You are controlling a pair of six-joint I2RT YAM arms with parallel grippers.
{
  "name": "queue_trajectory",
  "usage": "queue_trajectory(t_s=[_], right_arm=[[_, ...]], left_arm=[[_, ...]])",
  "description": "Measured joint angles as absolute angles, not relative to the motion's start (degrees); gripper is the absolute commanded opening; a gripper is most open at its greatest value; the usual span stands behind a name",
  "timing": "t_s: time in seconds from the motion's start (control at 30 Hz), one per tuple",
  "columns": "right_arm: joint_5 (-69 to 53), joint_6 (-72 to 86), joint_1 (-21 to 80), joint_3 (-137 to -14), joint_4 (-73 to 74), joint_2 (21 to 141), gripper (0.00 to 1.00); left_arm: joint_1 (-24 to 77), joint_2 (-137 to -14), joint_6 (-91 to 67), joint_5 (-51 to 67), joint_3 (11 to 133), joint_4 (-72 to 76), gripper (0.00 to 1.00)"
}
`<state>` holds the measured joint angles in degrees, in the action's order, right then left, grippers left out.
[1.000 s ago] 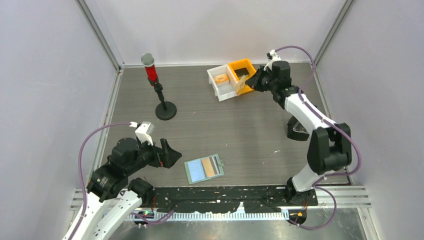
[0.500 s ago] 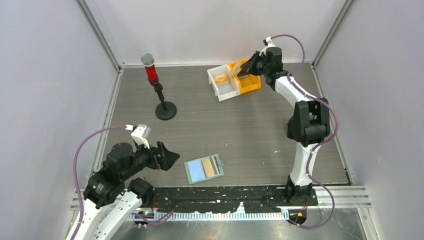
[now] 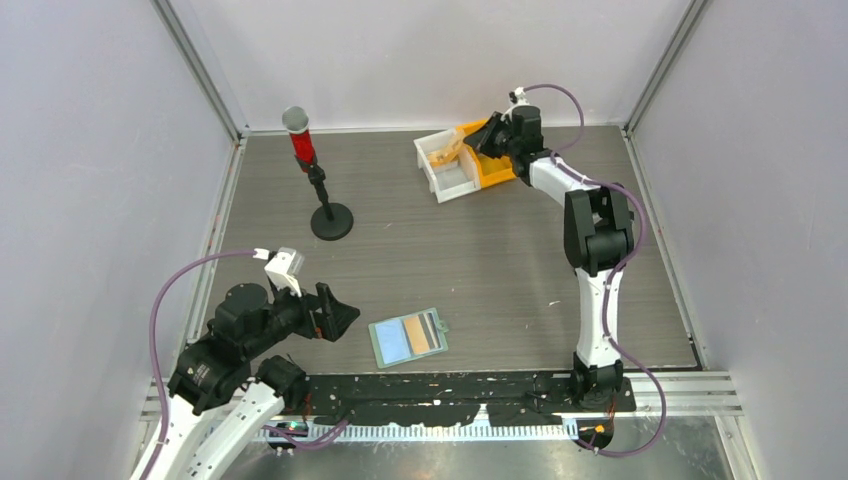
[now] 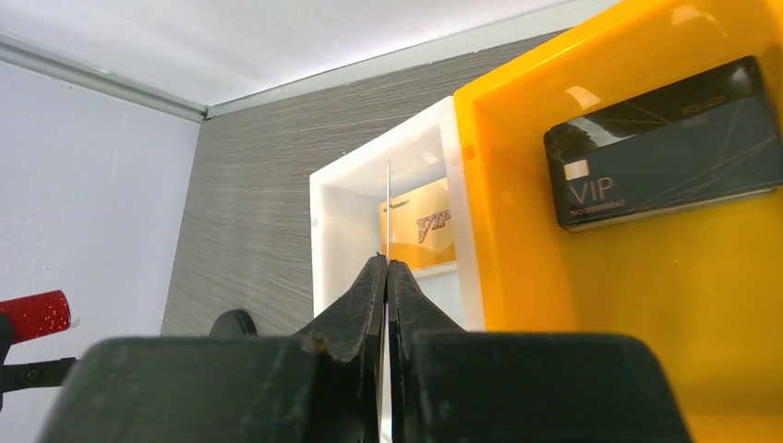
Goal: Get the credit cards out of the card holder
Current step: Place the credit card in the storage box.
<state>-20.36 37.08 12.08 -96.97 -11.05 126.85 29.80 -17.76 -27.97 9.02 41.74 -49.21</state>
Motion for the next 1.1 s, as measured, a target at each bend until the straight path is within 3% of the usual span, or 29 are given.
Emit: queue_trajectory(t_s=[1.1], right_arm=[[-13.65, 37.89, 17.12, -104.14, -11.94, 133.45, 0.05]], left_arm=[[29.80, -17.69, -27.97, 8.99, 41.74, -50.02, 0.99]])
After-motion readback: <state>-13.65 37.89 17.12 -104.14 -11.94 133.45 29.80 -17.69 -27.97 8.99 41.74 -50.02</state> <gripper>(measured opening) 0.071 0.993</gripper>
